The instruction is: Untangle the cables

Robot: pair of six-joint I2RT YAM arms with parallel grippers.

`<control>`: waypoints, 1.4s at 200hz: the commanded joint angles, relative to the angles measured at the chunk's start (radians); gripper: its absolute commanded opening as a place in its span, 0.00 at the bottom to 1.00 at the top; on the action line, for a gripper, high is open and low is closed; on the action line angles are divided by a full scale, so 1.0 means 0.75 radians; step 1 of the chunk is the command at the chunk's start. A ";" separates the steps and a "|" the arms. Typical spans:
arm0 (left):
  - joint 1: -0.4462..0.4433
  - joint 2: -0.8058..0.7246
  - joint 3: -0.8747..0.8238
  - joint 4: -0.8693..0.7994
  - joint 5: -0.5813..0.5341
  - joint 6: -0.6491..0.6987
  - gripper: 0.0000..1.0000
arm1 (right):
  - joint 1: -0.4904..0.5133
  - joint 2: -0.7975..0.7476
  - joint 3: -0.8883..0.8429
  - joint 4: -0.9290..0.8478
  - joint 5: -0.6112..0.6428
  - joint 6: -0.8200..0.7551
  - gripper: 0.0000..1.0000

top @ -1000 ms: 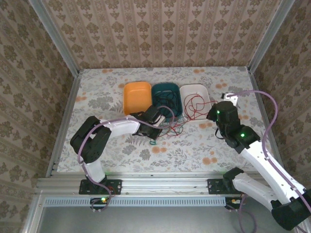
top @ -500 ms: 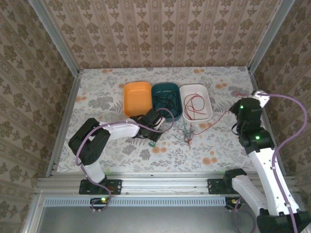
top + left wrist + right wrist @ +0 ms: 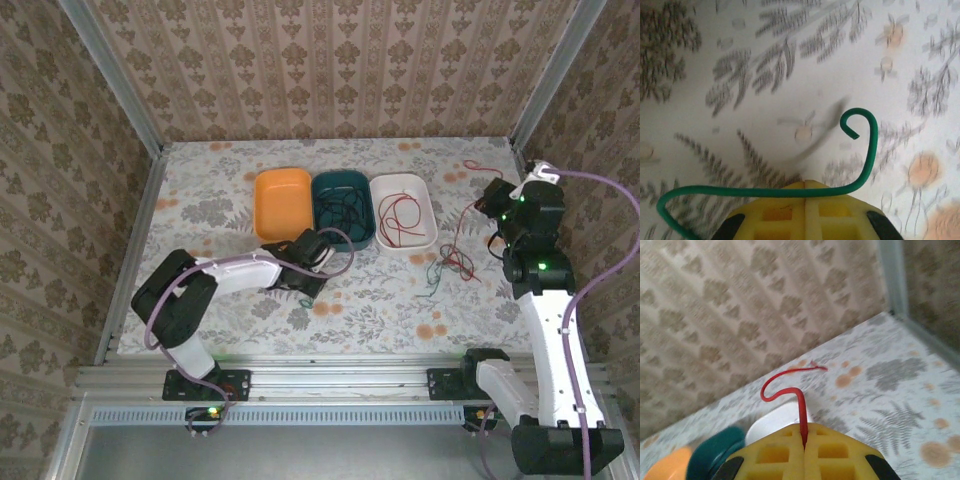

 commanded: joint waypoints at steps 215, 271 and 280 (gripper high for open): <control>-0.049 0.015 0.209 0.218 0.495 0.373 0.20 | 0.502 0.153 0.038 0.326 -0.454 0.294 0.00; 0.025 0.051 0.128 0.322 0.515 0.280 0.00 | 0.468 0.078 0.075 0.184 -0.297 0.211 0.00; 0.030 0.047 0.113 0.316 0.480 0.277 0.00 | 0.458 0.063 0.092 0.147 -0.253 0.181 0.00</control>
